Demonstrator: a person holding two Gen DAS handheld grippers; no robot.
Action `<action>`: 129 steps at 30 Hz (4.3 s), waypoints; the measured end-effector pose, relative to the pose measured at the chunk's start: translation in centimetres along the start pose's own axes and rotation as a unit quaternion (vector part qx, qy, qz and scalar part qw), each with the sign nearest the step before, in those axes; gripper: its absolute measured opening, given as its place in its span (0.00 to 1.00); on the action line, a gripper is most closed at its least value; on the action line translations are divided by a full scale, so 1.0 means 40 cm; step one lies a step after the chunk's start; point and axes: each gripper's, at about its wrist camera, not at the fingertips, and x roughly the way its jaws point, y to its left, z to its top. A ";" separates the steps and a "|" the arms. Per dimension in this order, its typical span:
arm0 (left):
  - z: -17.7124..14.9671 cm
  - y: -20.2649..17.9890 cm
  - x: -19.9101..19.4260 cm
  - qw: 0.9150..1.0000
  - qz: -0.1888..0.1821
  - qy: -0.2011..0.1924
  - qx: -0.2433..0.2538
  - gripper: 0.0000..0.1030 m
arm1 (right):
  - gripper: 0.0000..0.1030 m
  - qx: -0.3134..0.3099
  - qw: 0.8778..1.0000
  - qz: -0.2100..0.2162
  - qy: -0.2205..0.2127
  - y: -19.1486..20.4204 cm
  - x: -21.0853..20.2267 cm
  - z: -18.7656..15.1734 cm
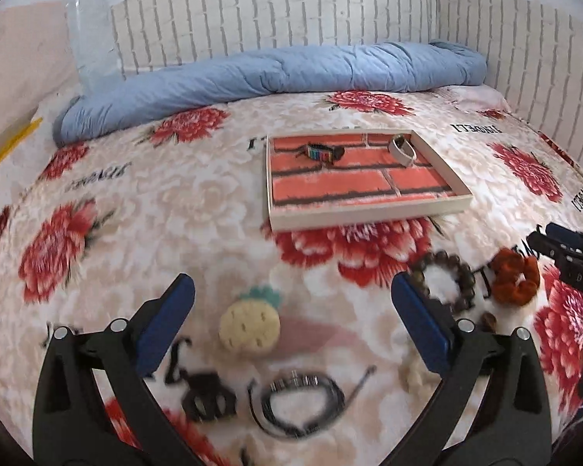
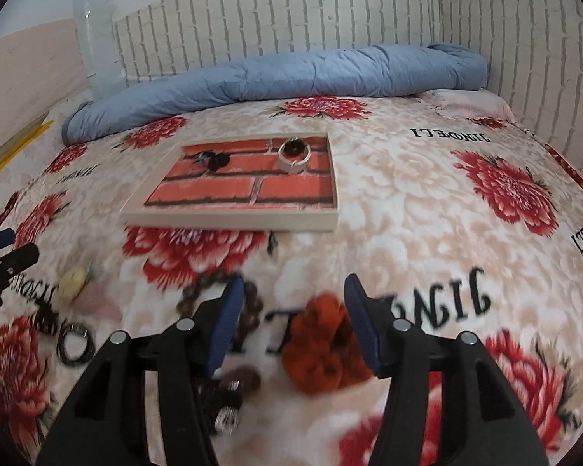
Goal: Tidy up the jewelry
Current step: 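Grasp the black braided bracelet with the left tool while the right tool grasps the black scrunchie, then carry the bracelet and scrunchie into the tray and open both tools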
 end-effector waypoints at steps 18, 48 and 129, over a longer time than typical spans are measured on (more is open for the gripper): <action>-0.238 0.044 0.025 0.997 -0.008 0.026 -0.066 0.95 | 0.52 -0.019 1.000 0.011 0.002 0.096 -0.013 -0.194; -0.257 0.037 0.135 0.994 -0.041 0.078 -0.064 0.59 | 0.22 -0.065 0.997 0.013 0.039 0.158 0.050 -0.220; -0.075 0.001 0.108 0.998 -0.038 0.016 -0.048 0.12 | 0.13 -0.034 0.997 0.060 -0.029 0.059 0.005 -0.007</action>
